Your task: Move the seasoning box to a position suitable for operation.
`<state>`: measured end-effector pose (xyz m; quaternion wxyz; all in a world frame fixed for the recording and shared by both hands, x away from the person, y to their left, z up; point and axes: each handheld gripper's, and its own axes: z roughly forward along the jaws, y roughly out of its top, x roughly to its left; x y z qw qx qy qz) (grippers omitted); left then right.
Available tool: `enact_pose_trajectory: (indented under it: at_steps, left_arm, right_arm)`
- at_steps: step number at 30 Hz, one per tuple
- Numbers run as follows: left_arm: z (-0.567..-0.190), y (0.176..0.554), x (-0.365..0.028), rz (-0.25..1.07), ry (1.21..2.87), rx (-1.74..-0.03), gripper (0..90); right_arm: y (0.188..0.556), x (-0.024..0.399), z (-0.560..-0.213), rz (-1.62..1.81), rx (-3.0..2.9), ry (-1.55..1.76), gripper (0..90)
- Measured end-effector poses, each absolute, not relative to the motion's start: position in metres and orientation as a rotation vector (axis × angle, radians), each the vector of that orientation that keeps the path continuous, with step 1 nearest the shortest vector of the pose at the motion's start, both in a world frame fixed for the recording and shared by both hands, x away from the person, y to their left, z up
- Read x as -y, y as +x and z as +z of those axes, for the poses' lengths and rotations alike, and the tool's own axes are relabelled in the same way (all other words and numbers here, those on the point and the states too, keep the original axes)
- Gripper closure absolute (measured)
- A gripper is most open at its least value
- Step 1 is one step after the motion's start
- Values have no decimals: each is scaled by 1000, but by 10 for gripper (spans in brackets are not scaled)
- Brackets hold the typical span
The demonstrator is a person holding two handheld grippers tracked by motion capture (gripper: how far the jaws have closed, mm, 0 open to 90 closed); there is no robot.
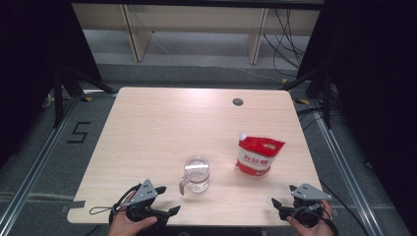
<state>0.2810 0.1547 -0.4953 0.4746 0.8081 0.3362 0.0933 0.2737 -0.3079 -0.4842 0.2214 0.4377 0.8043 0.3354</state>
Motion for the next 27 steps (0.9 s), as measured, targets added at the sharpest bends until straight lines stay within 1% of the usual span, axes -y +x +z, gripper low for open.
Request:
enact_pose_trajectory:
  at_steps: [8,11,25,27]
  left_arm:
    - [-495,280,-153,225,1997,-812,179]
    - [-495,280,-152,229,1995,-814,179]
    - [-496,283,-153,259,2008,-804,189]
    - [-496,283,-151,261,1990,-799,191]
  right_arm:
    - [276,314,-485,927,-2203,1163,241]
    - [274,312,-483,951,-2188,1211,236]
    - [275,313,-482,981,-2188,1154,202]
    - [274,311,-482,989,-2178,1176,197]
